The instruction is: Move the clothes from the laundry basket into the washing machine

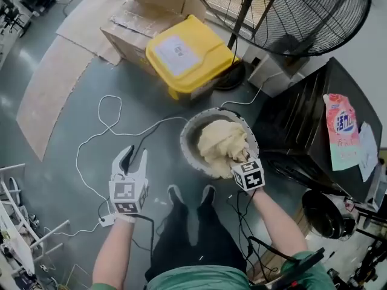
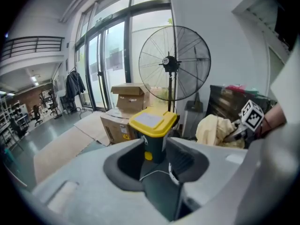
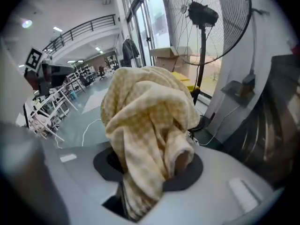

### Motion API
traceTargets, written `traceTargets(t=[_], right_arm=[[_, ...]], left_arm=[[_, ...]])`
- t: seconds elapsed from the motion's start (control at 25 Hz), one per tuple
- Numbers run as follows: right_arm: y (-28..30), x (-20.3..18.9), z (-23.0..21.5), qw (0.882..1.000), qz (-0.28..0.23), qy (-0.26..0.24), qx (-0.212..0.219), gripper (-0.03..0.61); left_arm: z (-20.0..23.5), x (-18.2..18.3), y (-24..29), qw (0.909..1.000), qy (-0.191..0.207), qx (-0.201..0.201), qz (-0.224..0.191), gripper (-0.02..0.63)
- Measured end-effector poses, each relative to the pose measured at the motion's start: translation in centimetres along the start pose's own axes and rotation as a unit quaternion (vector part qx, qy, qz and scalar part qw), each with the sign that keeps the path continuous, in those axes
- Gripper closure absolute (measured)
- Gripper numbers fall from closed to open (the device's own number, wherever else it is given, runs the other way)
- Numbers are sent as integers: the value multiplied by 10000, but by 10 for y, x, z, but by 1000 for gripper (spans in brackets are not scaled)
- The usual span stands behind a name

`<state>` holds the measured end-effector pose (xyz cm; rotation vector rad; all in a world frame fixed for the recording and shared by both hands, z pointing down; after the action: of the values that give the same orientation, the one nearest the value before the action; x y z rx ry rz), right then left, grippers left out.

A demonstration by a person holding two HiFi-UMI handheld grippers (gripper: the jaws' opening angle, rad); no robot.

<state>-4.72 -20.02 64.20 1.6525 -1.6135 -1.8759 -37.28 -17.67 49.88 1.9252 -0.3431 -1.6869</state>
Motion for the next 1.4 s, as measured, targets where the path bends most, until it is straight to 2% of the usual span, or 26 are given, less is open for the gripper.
traceTargets(t=[0.16, 0.28, 0.48, 0.68, 0.88, 1.16, 1.28, 1.4], right_arm=[[-79, 33, 19, 9991, -424, 80, -12, 408], [-132, 54, 34, 9961, -817, 340, 26, 408], [-202, 89, 38, 9837, -1641, 722, -101, 408], [-255, 104, 36, 9703, -2211, 932, -304, 408], [-280, 105, 42, 9639, -2363, 1111, -515, 408], [-311, 98, 59, 9467, -2632, 1542, -1038, 408], [-328, 89, 68, 9363, -2747, 1723, -1349, 408], [-347, 71, 78, 9206, -2867, 1980, -1760, 408]], left_arm=[[-14, 42, -36, 9998, 36, 35, -171, 473], [-22, 67, -65, 9994, -3, 150, -298, 474], [-33, 112, -90, 9975, 24, 270, -658, 474], [-58, 146, -107, 9949, 99, 139, -990, 474], [-76, 166, -111, 9925, 119, -204, -1200, 473], [-78, 179, -106, 9874, 374, -801, -1315, 473], [-81, 184, -104, 9835, 499, -1107, -1338, 472], [-91, 188, -101, 9762, 657, -1520, -1401, 474]])
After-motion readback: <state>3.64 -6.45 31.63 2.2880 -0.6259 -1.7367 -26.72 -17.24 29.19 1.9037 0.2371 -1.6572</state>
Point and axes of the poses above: the fingertips, and each gripper's own axes: y forward along the fingers, z to its left, x out of its top, the point moved 4 cm from there along -y, backward along the fingers, and after that the axes turned 2 degrees about x, right-handed, at the moved point
